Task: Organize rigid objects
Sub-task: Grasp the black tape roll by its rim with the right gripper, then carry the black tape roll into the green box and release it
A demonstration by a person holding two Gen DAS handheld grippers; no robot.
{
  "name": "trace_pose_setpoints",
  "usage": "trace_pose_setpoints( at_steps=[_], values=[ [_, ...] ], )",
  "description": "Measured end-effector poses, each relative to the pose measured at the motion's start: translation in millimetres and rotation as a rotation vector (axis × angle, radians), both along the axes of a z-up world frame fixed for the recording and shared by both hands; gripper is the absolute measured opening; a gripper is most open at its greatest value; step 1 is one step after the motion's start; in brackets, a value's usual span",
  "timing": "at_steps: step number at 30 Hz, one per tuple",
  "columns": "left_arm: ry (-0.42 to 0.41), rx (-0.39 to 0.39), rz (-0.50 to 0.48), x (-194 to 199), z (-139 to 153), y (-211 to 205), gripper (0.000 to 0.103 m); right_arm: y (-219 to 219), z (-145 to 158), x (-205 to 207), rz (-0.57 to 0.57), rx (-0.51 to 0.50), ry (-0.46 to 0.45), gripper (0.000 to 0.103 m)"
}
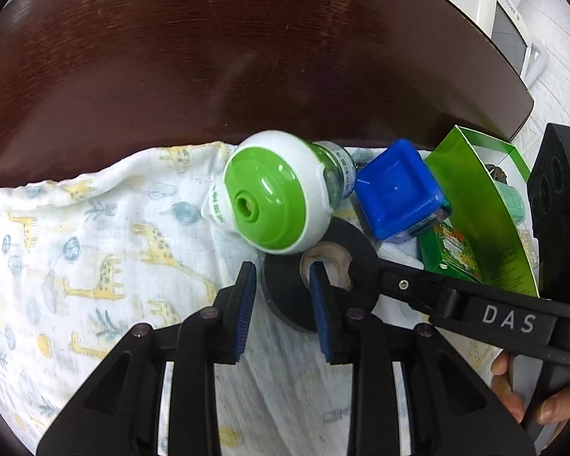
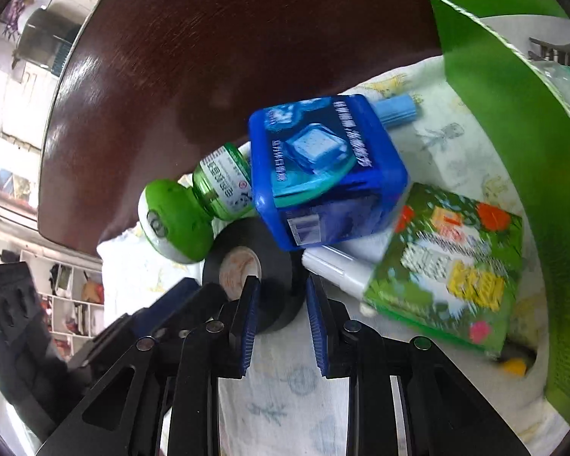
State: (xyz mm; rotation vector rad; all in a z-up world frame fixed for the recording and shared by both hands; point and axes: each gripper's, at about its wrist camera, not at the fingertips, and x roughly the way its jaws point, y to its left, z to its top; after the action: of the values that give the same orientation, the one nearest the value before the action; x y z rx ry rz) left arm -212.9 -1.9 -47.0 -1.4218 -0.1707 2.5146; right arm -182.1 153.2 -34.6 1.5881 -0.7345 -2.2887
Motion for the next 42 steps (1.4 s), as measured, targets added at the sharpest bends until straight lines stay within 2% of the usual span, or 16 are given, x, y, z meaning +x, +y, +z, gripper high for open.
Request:
trace_pose_setpoints(
  at_steps=[2, 5, 11, 17, 23, 32, 36, 37, 42],
  values=[
    [-0.019, 0.003, -0.01, -6, -4, 3, 0.031, 0, 0, -6, 0.007, 0.006, -0.004, 0.029],
    [0.009, -0.026, -0.012, -4, -6, 13, 0.031, -5, 4, -8, 0.044, 0.054, 0.01, 0.031],
    [0.004, -0.032, -0.005, 4, -2, 17, 0.032, -11, 11, -6, 0.104, 0.116, 0.038, 0.031],
    [0.045, -0.044, 0.013, 28, 16, 18, 0.033, -17, 22, 9, 0.15, 0.121, 0.065, 0.031],
    [0.111, -0.041, 0.014, 46, 36, 19, 0.033, -11, 52, 31, 0.162, 0.126, 0.15, 0.031],
    [0.212, -0.058, -0.074, 67, 77, 47, 0.033, 24, 97, 67, 0.089, 0.136, 0.287, 0.031],
    [0.238, -0.068, -0.133, 65, 86, 82, 0.033, 51, 108, 76, 0.032, 0.127, 0.316, 0.031],
    [0.243, -0.071, -0.146, 65, 89, 90, 0.033, 40, 105, 74, 0.015, 0.126, 0.321, 0.031],
    [0.26, -0.092, -0.216, 65, 99, 129, 0.033, 84, 113, 84, -0.06, 0.111, 0.339, 0.031]
  ],
)
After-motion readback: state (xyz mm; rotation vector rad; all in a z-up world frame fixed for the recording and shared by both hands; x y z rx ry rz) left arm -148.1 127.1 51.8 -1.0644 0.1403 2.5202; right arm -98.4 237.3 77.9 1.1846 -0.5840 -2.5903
